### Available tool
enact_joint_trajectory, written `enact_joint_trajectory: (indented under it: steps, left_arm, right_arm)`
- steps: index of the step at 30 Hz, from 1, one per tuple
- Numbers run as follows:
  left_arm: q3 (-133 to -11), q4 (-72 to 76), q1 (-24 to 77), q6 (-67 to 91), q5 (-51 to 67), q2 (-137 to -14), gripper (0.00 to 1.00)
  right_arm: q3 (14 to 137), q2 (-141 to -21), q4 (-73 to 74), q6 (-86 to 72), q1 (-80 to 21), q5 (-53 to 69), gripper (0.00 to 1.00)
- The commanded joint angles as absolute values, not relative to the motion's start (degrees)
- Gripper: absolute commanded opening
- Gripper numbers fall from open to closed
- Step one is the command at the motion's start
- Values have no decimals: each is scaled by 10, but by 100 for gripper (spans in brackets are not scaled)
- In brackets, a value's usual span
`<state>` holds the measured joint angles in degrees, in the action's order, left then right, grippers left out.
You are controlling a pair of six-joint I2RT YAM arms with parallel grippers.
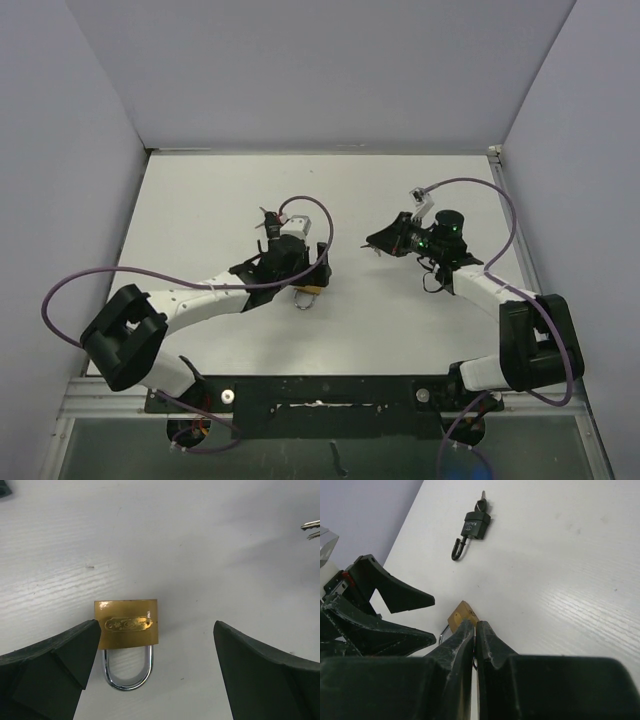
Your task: Unlock with the key
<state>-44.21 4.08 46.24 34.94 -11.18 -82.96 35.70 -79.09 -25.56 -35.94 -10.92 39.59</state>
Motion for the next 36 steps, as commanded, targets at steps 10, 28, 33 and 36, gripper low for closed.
enact_joint_trajectory:
  steps: [10,28,33,36]
  left_arm:
    - [-473,-85,496,336,-221,-890,98]
    - [-477,-27,516,325,-218,-949,98]
    - [-479,-19,517,320,-217,-961,98]
    - [-483,-17,518,318,-218,-972,98]
  right_arm:
    - [371,-773,-214,-318,-124,379,0]
    - [356,-767,-222,-323,-125,383,0]
    - [355,-768,-223,-323,-126,385,0]
    - [355,-766,-223,-323,-124,385,0]
